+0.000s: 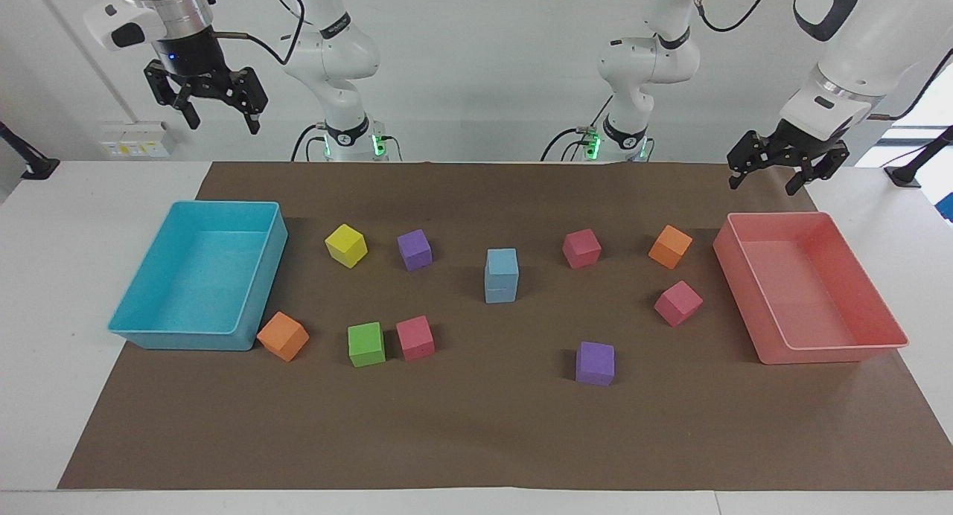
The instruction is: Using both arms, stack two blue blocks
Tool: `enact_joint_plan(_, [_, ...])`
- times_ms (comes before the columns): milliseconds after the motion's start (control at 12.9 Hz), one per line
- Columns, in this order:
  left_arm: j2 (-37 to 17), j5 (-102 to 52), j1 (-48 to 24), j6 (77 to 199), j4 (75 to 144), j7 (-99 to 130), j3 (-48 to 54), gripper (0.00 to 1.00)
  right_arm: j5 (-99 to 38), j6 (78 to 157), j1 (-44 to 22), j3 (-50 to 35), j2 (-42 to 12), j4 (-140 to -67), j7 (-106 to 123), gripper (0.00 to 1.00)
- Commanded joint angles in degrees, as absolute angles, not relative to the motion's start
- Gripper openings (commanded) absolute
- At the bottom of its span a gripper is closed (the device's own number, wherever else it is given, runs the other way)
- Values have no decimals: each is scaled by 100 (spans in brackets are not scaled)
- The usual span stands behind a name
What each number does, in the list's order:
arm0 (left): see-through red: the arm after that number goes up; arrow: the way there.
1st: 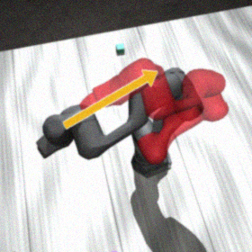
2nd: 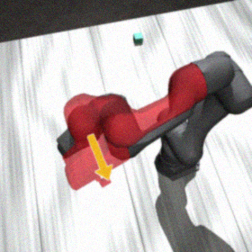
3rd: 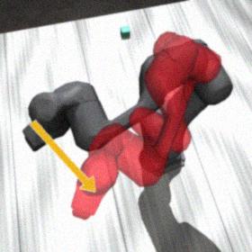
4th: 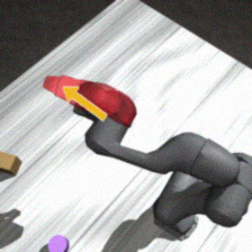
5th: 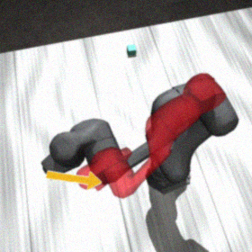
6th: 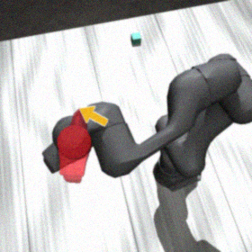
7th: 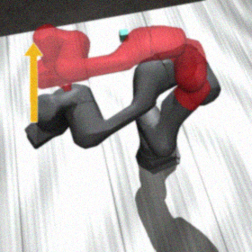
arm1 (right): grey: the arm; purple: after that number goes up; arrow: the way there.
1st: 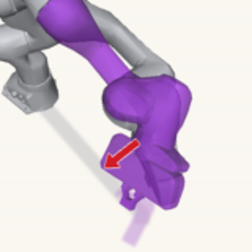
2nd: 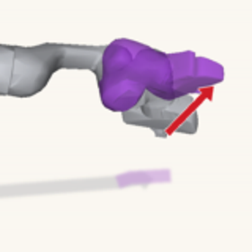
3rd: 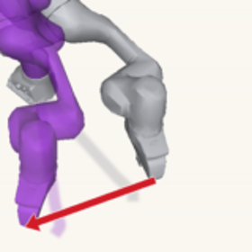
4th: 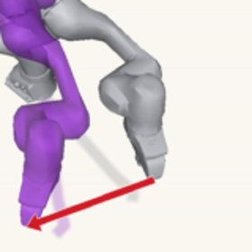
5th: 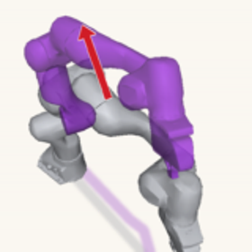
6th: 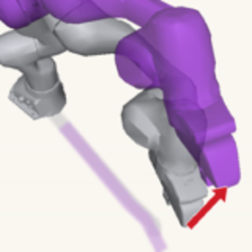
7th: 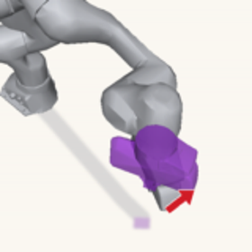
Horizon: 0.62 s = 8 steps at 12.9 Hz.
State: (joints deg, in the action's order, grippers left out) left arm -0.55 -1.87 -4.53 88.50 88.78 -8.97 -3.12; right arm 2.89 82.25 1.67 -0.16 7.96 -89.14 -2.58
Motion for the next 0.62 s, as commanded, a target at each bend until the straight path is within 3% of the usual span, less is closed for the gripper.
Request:
enact_joint_plan(0, [-44, -193, -457, 8736, 8824, -949, -316, 100, 149, 8183, 185, 0, 853, -9035, -352, 100])
enact_joint_plan(542, [-26, -193, -457, 8754, 8868, -940, -308, 100, 149, 8297, 185, -9, 861, -9176, -325, 100])
